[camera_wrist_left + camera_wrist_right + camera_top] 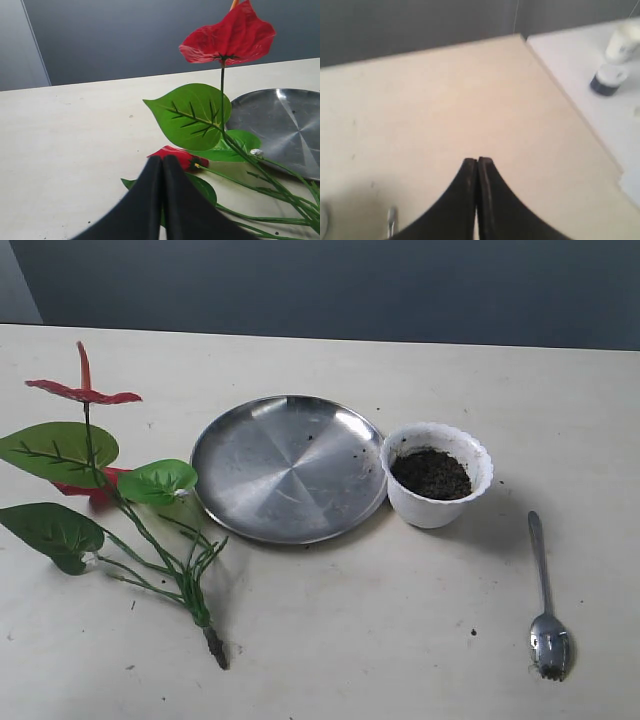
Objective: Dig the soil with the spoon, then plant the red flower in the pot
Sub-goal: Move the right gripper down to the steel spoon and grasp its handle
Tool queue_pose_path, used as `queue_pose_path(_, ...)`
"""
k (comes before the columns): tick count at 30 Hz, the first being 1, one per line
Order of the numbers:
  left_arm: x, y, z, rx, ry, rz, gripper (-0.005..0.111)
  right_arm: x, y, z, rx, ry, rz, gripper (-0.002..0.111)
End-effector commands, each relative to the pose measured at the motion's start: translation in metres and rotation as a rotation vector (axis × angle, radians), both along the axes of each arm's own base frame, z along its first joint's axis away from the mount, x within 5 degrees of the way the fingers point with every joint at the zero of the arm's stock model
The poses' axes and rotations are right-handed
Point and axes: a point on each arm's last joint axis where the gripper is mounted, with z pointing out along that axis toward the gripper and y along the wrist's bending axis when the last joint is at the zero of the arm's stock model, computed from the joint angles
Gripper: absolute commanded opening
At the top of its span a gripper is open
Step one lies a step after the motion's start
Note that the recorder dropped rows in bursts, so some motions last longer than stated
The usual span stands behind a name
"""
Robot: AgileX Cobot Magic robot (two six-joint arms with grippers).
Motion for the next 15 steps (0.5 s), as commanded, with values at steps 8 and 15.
queue_pose_path(8,0.0,0.0,0.002,-0.006,-0.016,-0.006,0.001,0.097,0.082,-0.12,0.144,0.713,0.31,-0.001)
queue_pose_path(15,0.0,0.0,0.002,-0.006,-0.016,-0.006,0.001,0.122,0.108,-0.178,0.133,0.81,0.346,-0.001)
